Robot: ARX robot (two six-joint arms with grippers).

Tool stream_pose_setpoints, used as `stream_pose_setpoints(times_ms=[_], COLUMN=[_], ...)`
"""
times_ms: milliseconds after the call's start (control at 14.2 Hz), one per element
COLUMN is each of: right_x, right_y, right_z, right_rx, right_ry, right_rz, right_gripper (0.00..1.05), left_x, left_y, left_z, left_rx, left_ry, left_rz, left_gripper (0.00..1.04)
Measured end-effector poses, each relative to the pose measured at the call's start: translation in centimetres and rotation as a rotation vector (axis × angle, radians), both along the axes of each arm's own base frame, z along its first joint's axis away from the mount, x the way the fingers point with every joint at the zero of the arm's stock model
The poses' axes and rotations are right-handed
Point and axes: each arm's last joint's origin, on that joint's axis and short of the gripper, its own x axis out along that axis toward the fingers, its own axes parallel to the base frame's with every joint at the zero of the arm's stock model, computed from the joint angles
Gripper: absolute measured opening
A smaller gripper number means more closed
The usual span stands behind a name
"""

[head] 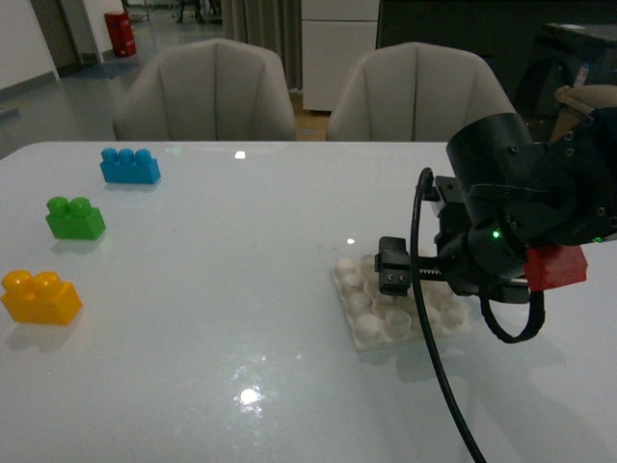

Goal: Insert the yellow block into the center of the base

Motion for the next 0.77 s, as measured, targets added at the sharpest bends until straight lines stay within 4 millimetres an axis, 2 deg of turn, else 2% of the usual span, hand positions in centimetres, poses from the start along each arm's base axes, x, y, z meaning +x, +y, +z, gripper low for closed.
stream_pose_setpoints(times_ms=[352,774], right_x=[0.8,0.2], right_y=[3.7,6.7], right_z=[0.4,0.5], right_rx=[0.078,0.173], right_ry=[0.019,0.047], right_rz=[-0.015,-0.053], right_gripper=[0.98,0.98], left_x=[0.0,0.0], left_y=[0.0,0.0], left_z=[0.0,0.0], left_rx=[0.000,0.000], left_ry=[0.000,0.000], left_rz=[0.000,0.000], left_gripper=[0.98,0.98])
